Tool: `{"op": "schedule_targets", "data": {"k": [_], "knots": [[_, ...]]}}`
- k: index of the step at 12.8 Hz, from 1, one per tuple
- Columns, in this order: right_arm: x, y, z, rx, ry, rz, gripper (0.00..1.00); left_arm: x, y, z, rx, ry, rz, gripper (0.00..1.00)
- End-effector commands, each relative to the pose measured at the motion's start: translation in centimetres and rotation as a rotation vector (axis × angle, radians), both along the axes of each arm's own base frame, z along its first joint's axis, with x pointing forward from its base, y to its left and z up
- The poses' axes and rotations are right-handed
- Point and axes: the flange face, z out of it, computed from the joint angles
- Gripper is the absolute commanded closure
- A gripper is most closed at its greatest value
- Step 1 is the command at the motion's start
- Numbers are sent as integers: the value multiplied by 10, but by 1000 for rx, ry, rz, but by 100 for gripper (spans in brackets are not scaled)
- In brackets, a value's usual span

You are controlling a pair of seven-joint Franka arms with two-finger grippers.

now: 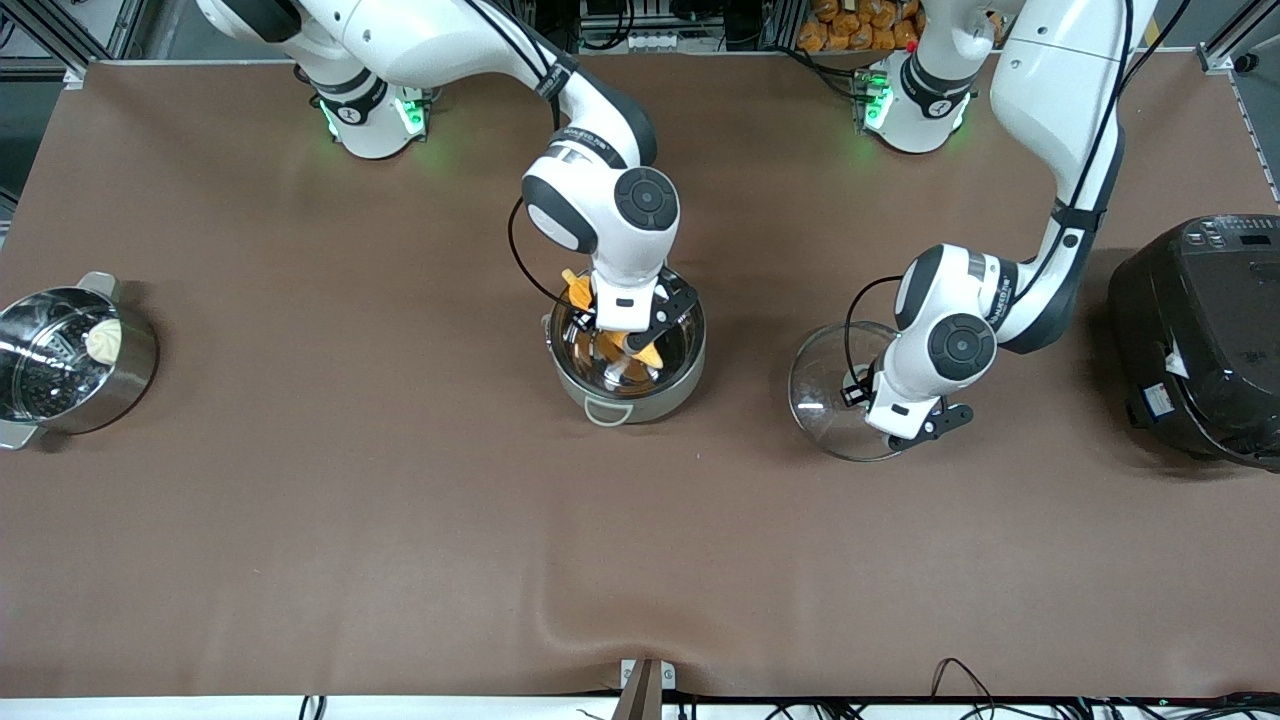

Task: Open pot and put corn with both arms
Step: 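Open the right gripper over the pot while the left gripper sets the lid down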

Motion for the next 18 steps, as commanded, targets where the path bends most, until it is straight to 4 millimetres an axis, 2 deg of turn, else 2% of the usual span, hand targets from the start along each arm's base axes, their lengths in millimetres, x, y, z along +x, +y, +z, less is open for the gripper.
{"op": "schedule_targets", "data": {"k": [1,2,4,5,6,7,10,12,14,16,17,18], "knots": [[0,10,-2,-9,-32,-30,0,-2,0,3,-10,6,16,15],[1,11,1,-4,-36,-35,0,-1,2,6,-9,8,19,0],[5,11,11,11,-43,-52,0,2,1,20,-6,7,20,0],[11,9,22,25,-55,-84,0,6,1,34,-9,-11,18,0],[17,7,32,38,-65,-120,0,7,0,54,-6,-35,9,0],[30,-7,52,53,-86,-154,0,8,4,75,-2,-46,2,0],[72,-75,102,73,-67,-244,0,14,6,162,-6,-99,6,0],[110,-139,115,70,-60,-272,0,16,8,214,-12,-132,-9,0],[135,-205,127,53,-25,-299,0,16,12,255,-4,-181,-35,0],[153,-271,137,37,-12,-352,0,8,18,286,18,-210,-80,0],[152,-297,144,33,-10,-360,0,4,24,303,14,-233,-93,0],[147,-317,151,43,-3,-381,0,1,42,321,13,-258,-91,0]]}}
